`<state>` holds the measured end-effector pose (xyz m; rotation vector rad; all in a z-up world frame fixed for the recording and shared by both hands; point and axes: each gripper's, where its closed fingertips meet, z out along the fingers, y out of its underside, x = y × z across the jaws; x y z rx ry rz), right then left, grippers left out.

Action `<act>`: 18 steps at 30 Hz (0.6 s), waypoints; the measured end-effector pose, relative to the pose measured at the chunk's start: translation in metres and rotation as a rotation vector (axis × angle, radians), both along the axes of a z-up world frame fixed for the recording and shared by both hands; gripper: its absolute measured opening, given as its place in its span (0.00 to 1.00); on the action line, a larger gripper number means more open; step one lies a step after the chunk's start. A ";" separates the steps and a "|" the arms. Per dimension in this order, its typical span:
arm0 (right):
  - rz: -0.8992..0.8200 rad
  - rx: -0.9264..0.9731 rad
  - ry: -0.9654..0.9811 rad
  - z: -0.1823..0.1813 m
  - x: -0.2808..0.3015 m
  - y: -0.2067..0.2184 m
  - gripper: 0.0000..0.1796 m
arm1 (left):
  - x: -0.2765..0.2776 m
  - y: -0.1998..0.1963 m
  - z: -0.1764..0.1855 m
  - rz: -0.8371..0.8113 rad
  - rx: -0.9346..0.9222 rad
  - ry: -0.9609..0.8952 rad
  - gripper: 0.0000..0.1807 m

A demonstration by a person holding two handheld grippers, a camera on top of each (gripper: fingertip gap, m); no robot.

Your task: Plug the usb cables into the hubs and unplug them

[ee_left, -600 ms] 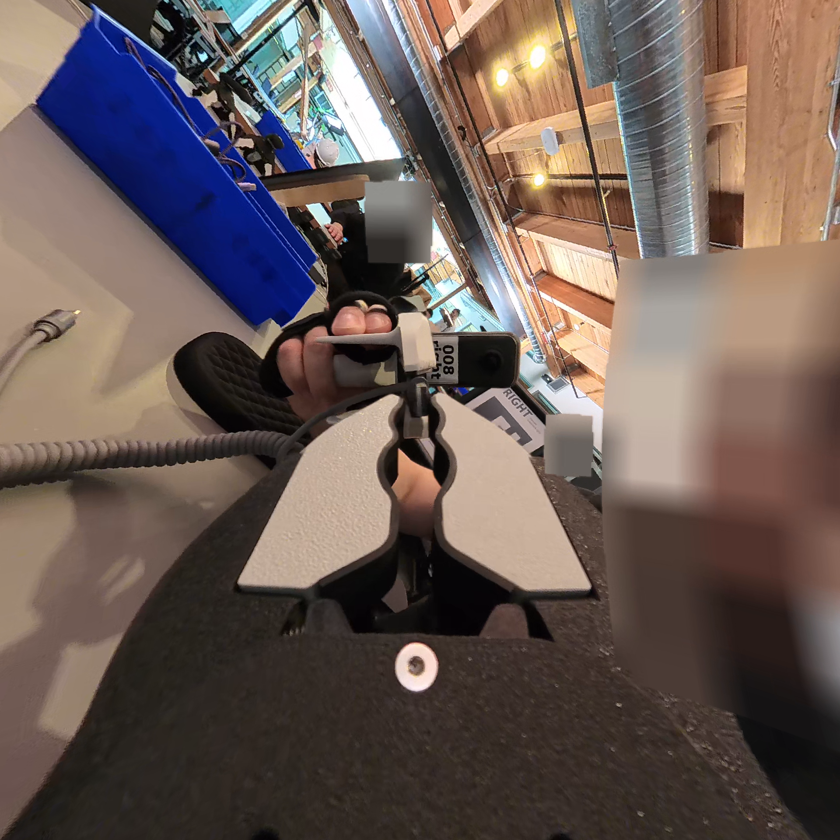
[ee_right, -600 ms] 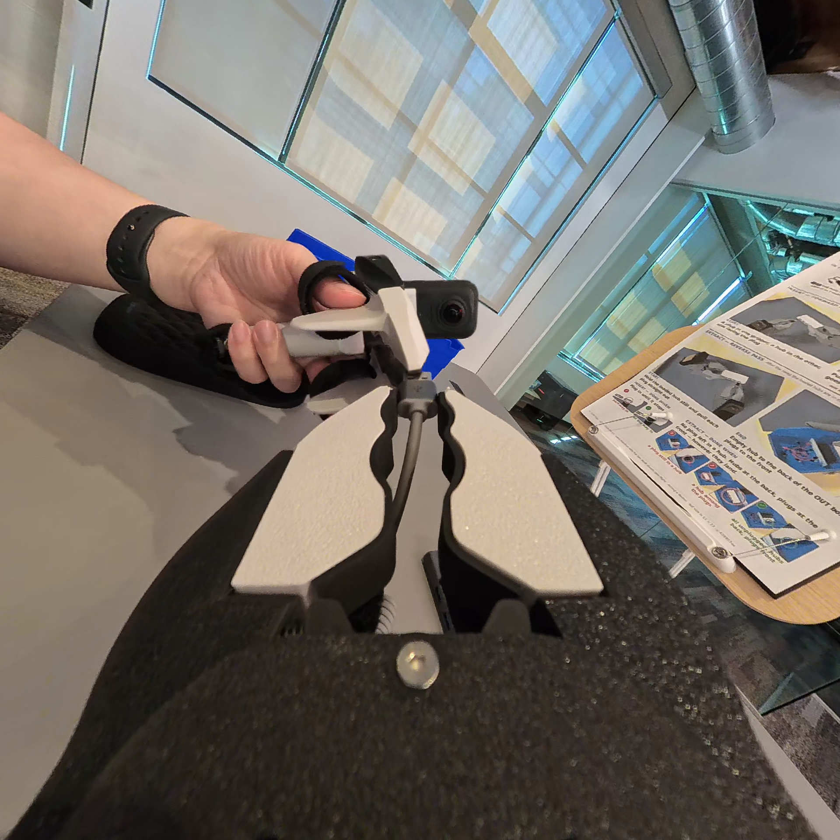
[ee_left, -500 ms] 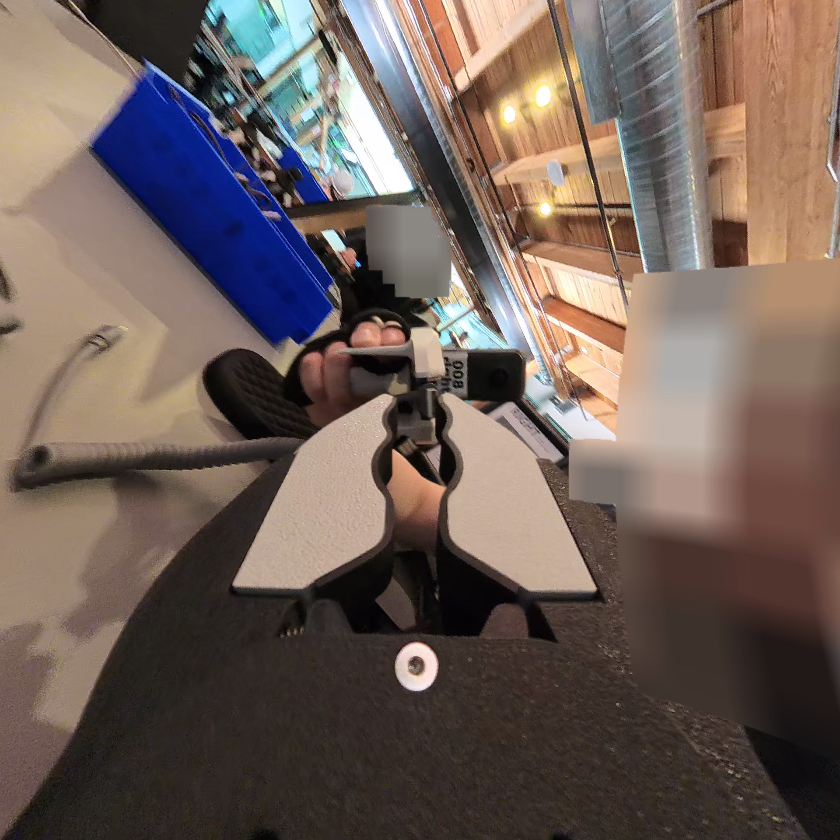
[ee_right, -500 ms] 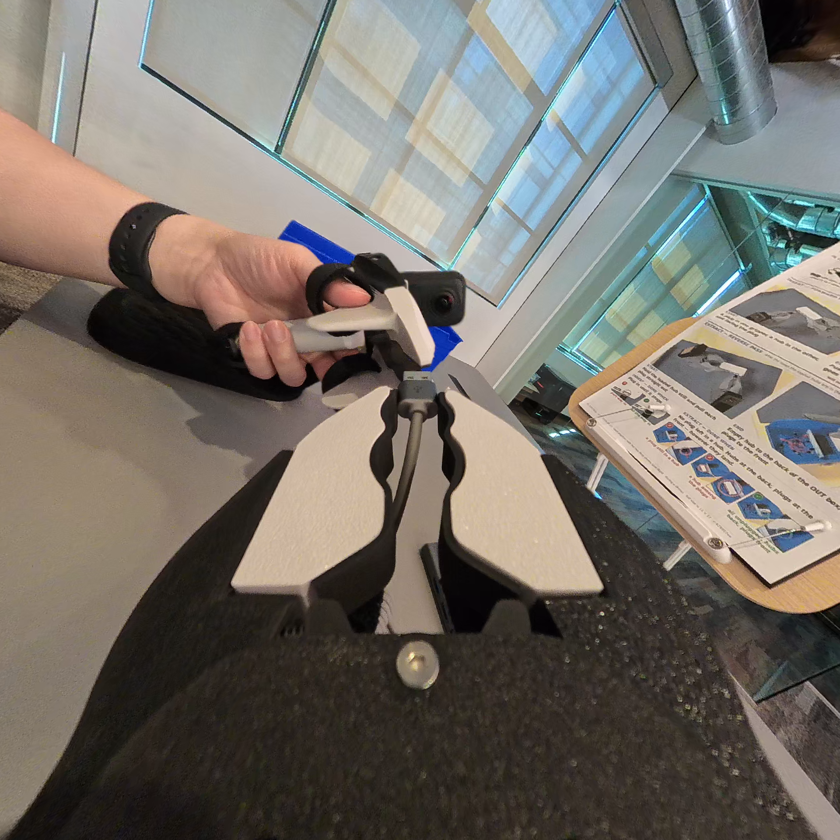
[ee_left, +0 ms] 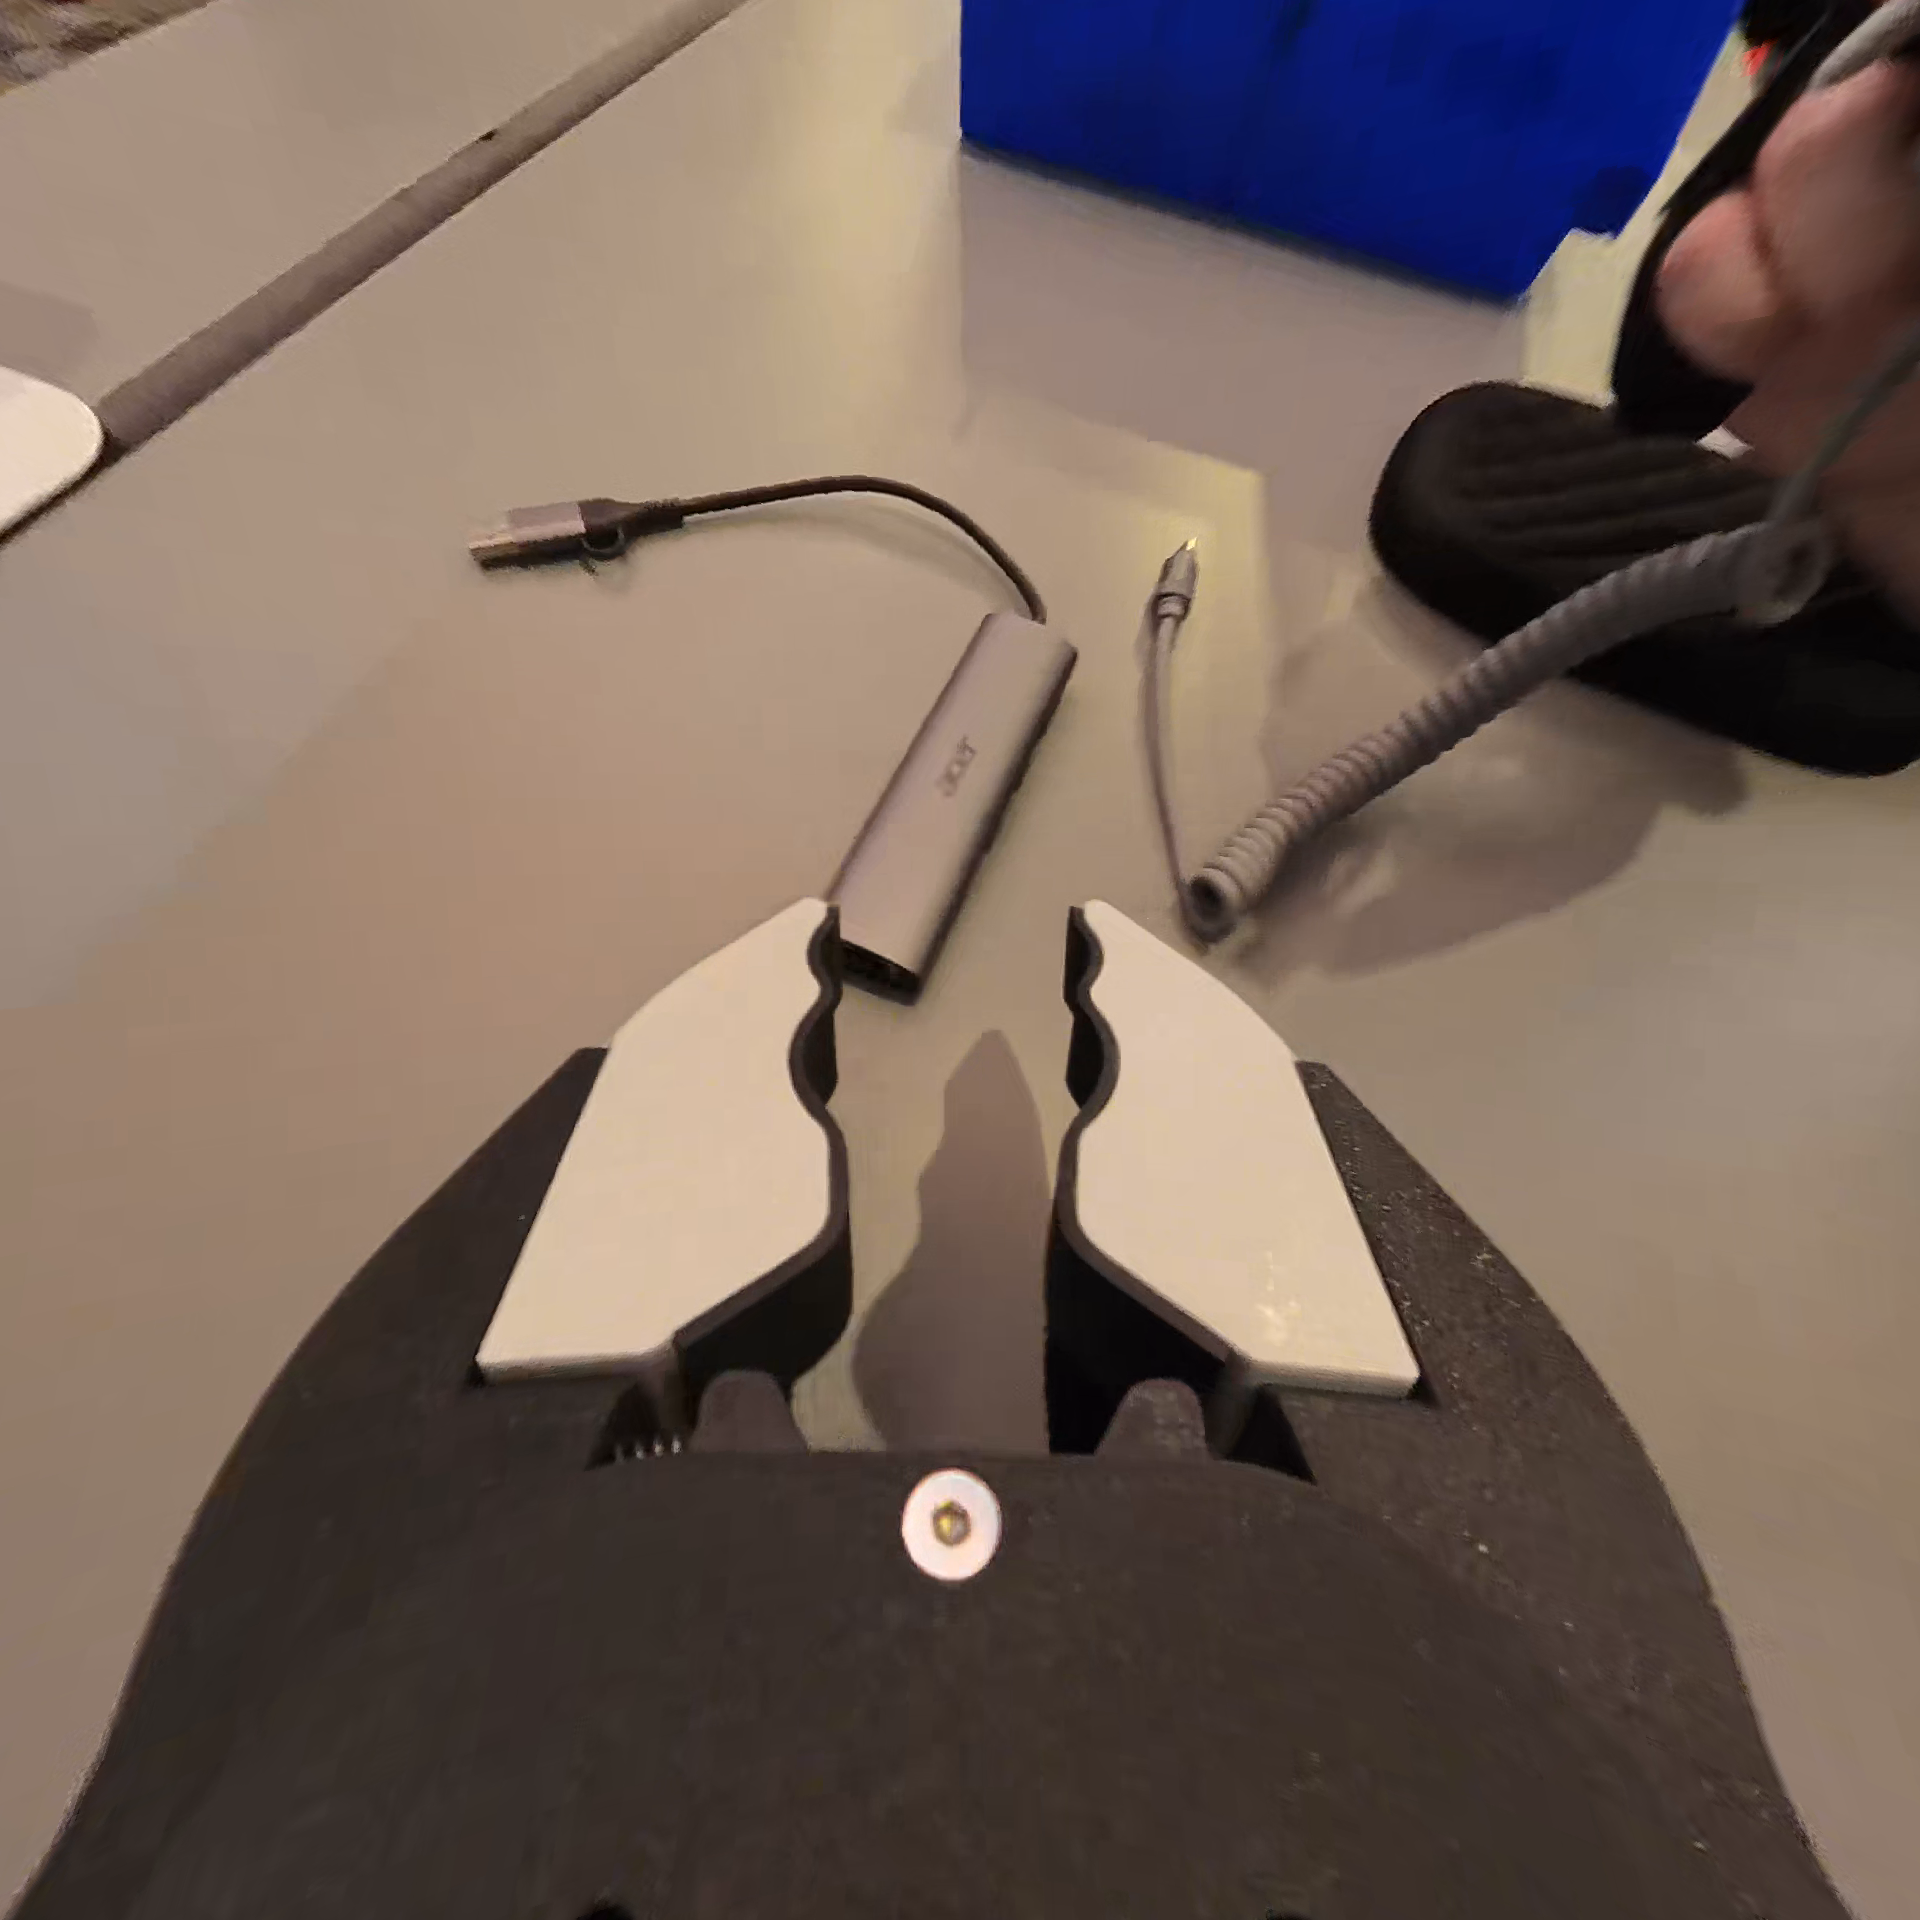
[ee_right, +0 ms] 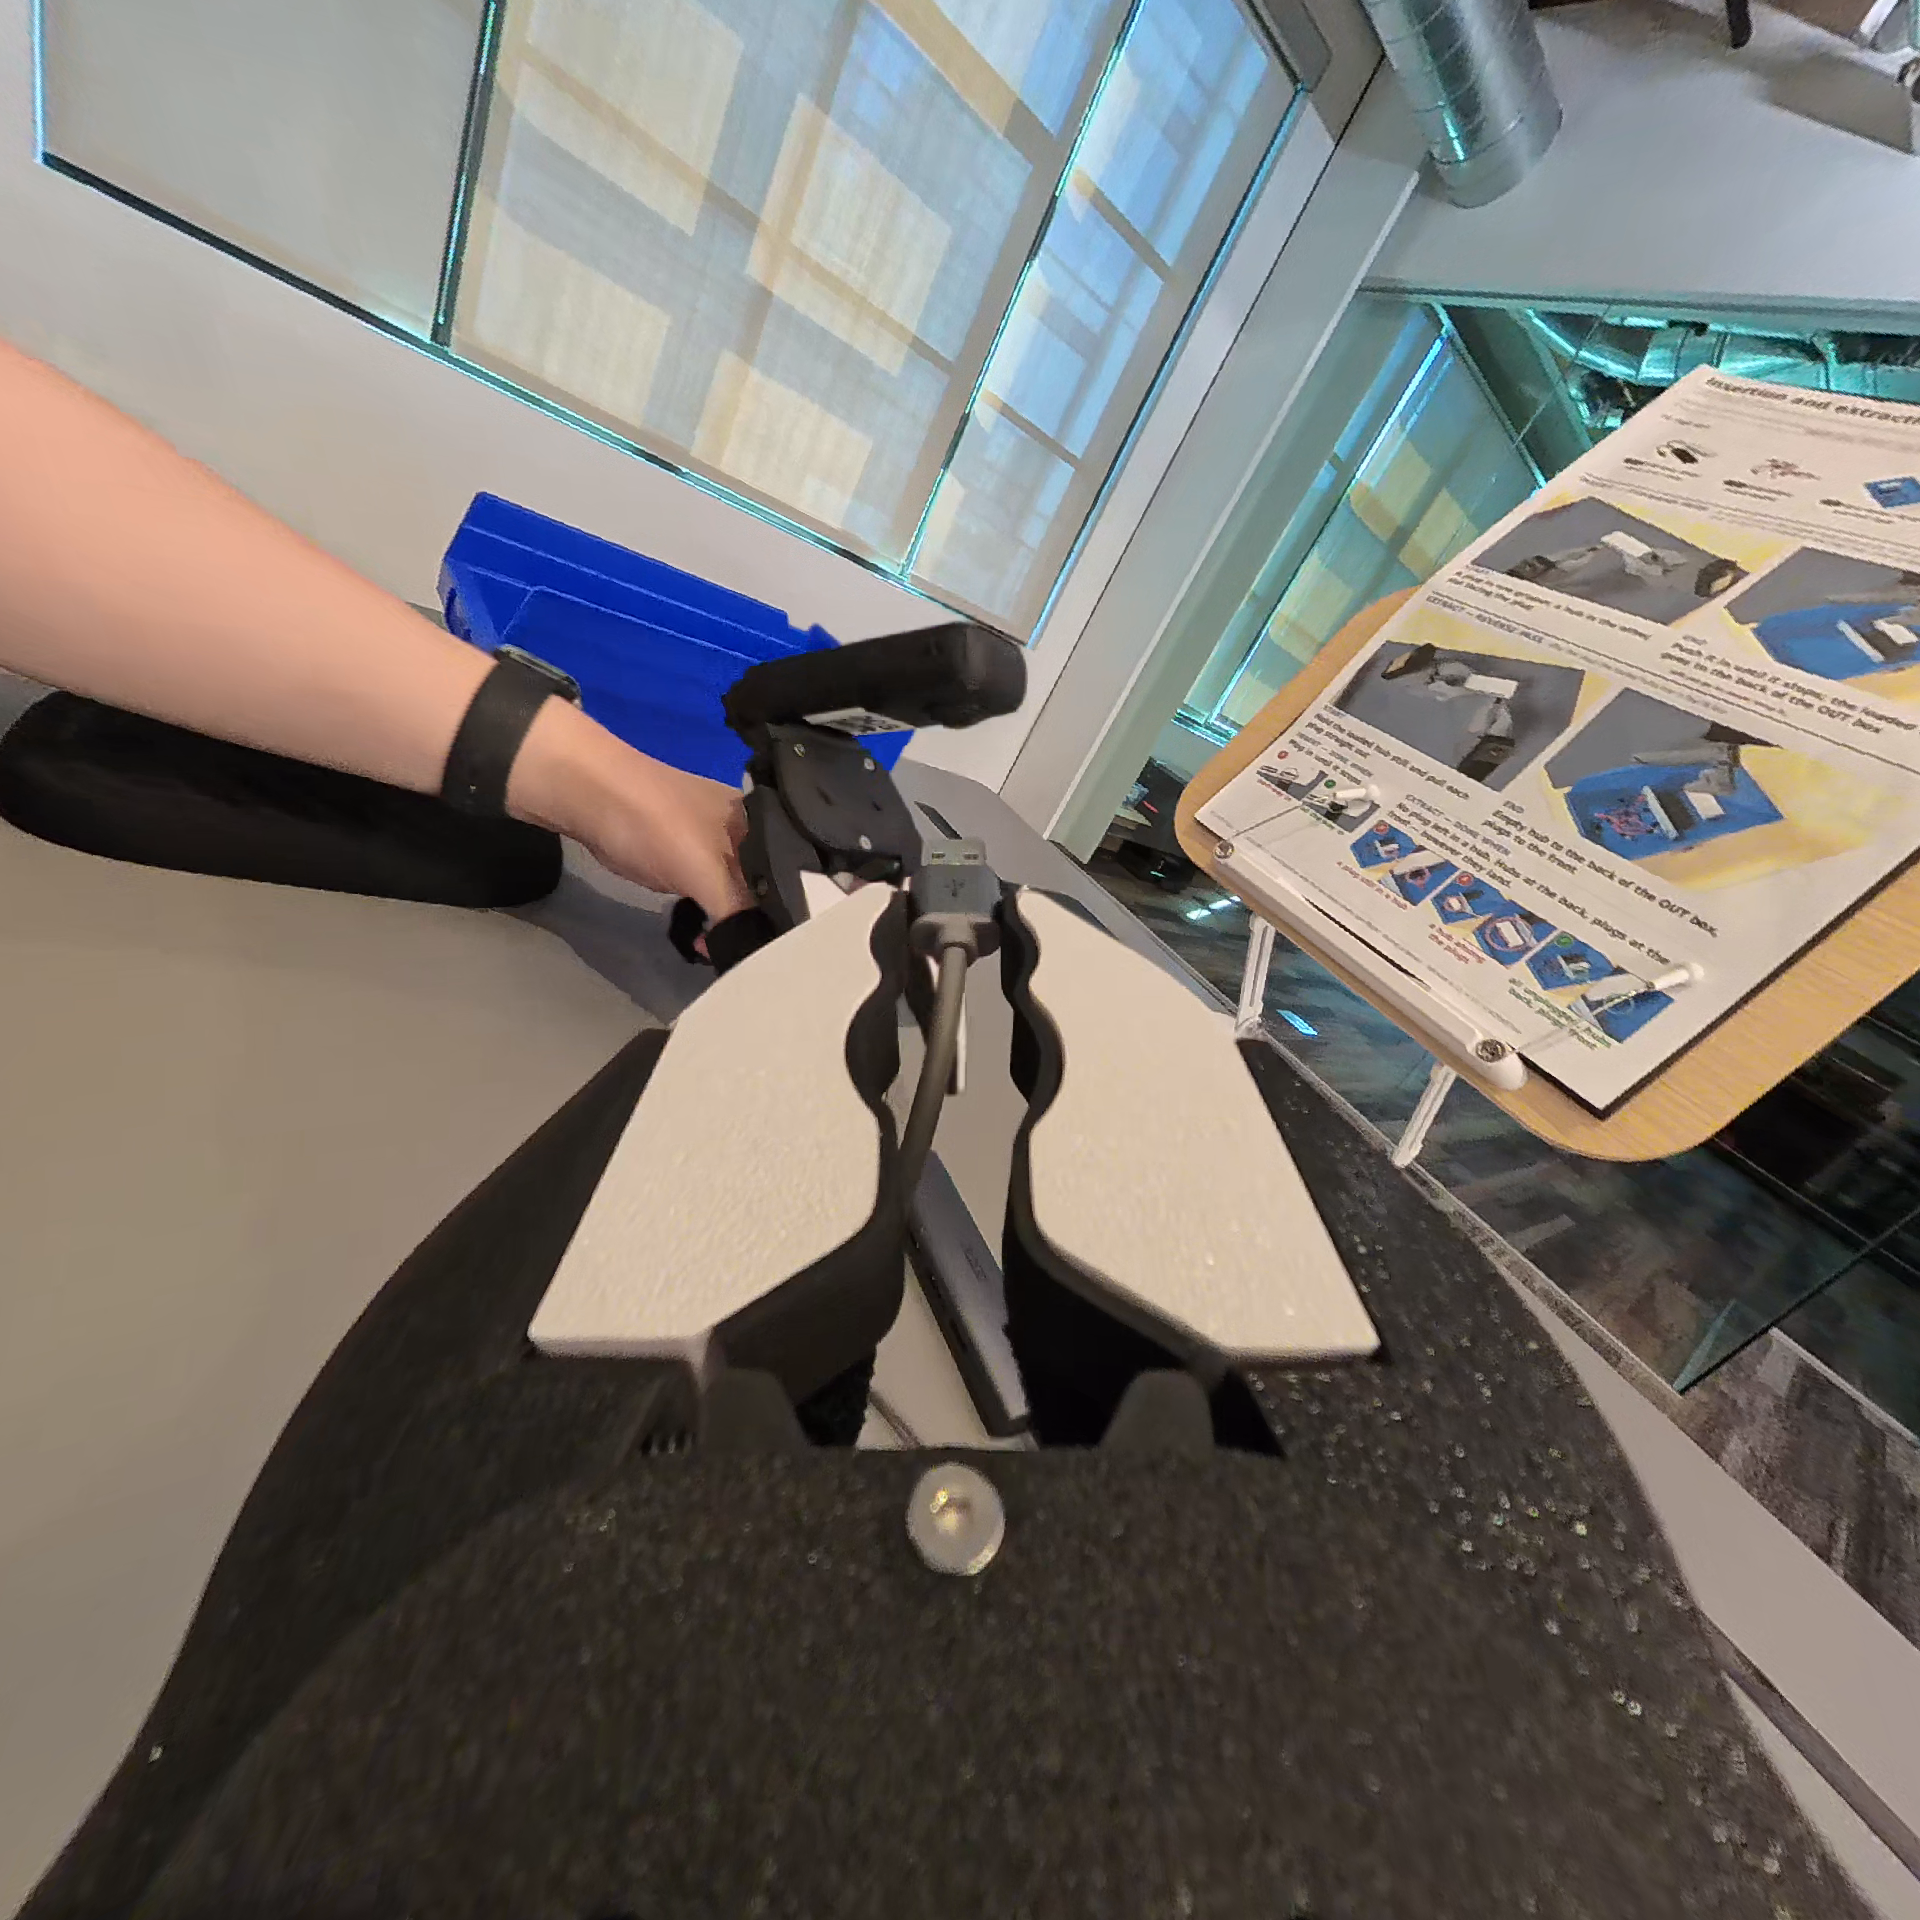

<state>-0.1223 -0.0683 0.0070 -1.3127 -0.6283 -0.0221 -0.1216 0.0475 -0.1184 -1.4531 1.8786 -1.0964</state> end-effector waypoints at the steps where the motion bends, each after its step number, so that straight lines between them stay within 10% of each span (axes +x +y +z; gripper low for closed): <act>1: -0.002 -0.002 0.000 -0.001 0.001 0.000 0.09 | 0.004 0.004 -0.005 0.001 0.039 0.016 0.26; 18: -0.009 -0.017 0.006 -0.004 0.007 0.000 0.09 | 0.025 0.004 -0.041 -0.030 0.125 0.175 0.21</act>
